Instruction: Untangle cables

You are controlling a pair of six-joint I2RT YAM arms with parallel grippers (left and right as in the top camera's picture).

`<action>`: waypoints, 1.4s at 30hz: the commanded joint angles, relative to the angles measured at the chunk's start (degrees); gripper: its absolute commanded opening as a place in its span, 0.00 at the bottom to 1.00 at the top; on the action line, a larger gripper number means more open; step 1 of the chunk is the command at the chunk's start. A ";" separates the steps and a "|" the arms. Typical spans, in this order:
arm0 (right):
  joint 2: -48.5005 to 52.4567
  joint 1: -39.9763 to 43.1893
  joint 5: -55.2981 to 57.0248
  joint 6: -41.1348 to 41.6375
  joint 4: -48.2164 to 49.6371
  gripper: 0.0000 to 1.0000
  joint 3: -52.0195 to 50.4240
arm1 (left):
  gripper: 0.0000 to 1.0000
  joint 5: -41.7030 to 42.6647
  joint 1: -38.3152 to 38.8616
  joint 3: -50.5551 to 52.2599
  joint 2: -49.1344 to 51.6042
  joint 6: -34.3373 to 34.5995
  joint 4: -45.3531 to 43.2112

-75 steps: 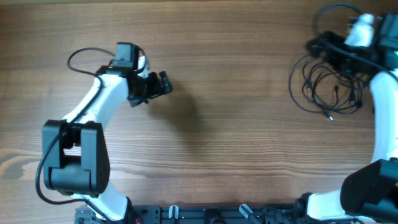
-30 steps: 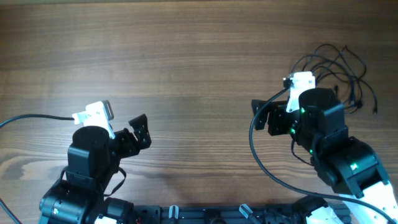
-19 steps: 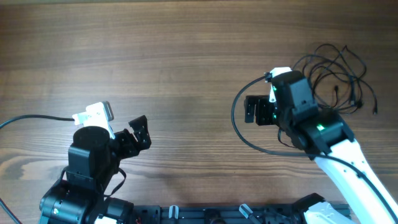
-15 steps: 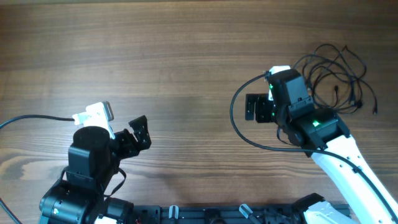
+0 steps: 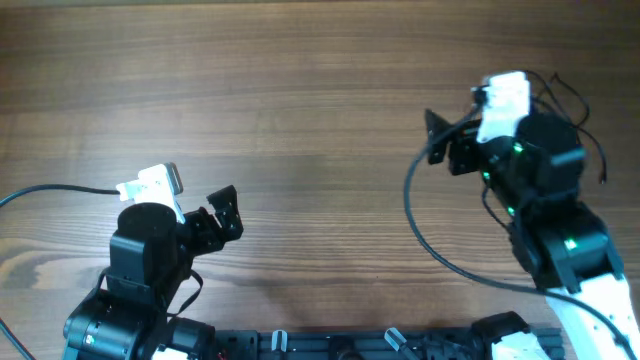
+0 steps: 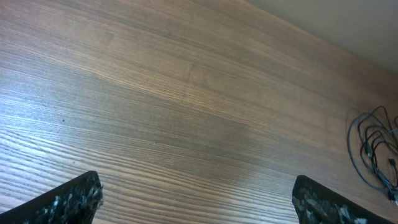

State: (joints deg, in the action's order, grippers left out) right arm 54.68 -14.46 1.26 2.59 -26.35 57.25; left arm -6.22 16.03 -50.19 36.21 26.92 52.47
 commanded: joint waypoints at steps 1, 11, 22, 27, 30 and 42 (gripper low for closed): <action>-6.62 2.32 -3.89 -0.96 6.75 1.00 -6.95 | 1.00 -1.16 0.31 0.44 -0.11 0.57 -0.13; -30.73 2.54 -5.79 1.99 29.83 1.00 -34.07 | 1.00 -1.16 0.31 0.44 -0.11 0.57 -0.13; -45.51 6.80 -7.72 2.05 38.53 1.00 -45.18 | 1.00 -1.16 0.31 0.44 -0.11 0.57 -0.13; -51.45 8.66 -7.72 2.08 47.30 1.00 -52.46 | 1.00 -1.16 0.31 0.44 -0.11 0.57 -0.13; -54.47 9.99 -7.69 2.10 53.35 1.00 -57.16 | 1.00 -1.16 0.31 0.44 -0.11 0.57 -0.13; -54.49 12.24 -11.43 -1.05 26.80 1.00 -56.96 | 1.00 -1.16 0.31 0.44 -0.11 0.57 -0.13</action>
State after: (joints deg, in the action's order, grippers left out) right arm 0.91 -2.50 -8.97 -0.12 5.08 0.36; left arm -6.42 16.03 -50.09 36.18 26.94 52.47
